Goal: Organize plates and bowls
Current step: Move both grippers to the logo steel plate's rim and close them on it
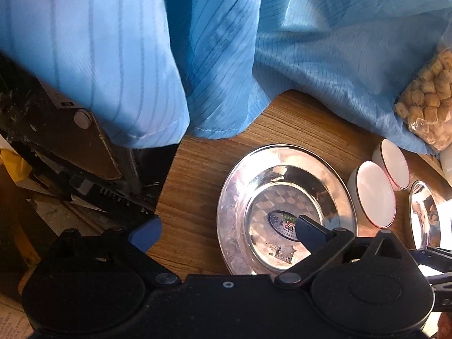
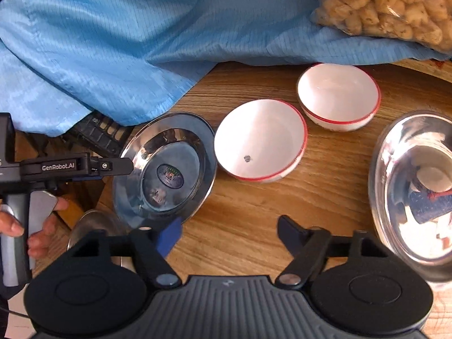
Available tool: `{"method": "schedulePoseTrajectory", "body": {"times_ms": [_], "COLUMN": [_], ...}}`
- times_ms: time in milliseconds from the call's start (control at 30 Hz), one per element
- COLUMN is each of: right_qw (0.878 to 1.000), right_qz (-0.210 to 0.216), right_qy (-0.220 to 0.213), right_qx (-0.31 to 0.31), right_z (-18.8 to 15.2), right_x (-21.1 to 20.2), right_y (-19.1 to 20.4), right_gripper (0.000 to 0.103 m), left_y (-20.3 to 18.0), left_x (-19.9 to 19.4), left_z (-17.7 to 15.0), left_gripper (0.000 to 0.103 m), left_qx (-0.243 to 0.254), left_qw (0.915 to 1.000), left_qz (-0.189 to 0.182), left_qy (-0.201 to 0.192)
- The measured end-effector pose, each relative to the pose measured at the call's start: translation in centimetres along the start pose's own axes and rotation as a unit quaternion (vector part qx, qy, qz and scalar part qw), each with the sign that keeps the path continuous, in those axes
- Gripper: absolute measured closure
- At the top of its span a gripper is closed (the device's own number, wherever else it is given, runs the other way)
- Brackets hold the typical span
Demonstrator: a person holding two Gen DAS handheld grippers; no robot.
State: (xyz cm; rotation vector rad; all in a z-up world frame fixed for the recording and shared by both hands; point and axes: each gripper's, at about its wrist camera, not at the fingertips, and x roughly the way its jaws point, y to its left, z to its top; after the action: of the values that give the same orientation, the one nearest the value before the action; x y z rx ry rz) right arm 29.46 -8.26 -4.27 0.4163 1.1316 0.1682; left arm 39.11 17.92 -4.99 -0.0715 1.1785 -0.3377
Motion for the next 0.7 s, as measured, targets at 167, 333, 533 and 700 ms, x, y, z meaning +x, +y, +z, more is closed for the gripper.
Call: {"method": "schedulePoseTrajectory", "body": {"times_ms": [167, 333, 533, 700], "right_qw": [1.0, 1.0, 1.0, 1.0], "right_qz": [0.02, 0.026, 0.022, 0.013], "right_qy": [-0.005, -0.01, -0.004, 0.002], "right_qx": [0.002, -0.004, -0.007, -0.015], "right_z": [0.6, 1.2, 1.8, 2.0], "right_x": [0.7, 1.1, 2.4, 3.0], "right_y": [0.6, 1.2, 1.5, 1.6], "right_gripper": [0.037, 0.038, 0.058, 0.072], "left_y": [0.2, 0.5, 1.0, 1.3], "left_x": [0.1, 0.4, 0.7, 0.9], "left_z": [0.2, 0.4, 0.6, 0.6], "left_gripper": [0.013, 0.02, 0.043, 0.064], "left_qx": [0.002, -0.006, -0.015, -0.027], "left_qw": [0.9999, 0.9997, 0.9993, 0.9991], "left_qz": [-0.015, -0.017, -0.021, -0.027], "left_qy": [0.008, 0.018, 0.025, 0.018]}}
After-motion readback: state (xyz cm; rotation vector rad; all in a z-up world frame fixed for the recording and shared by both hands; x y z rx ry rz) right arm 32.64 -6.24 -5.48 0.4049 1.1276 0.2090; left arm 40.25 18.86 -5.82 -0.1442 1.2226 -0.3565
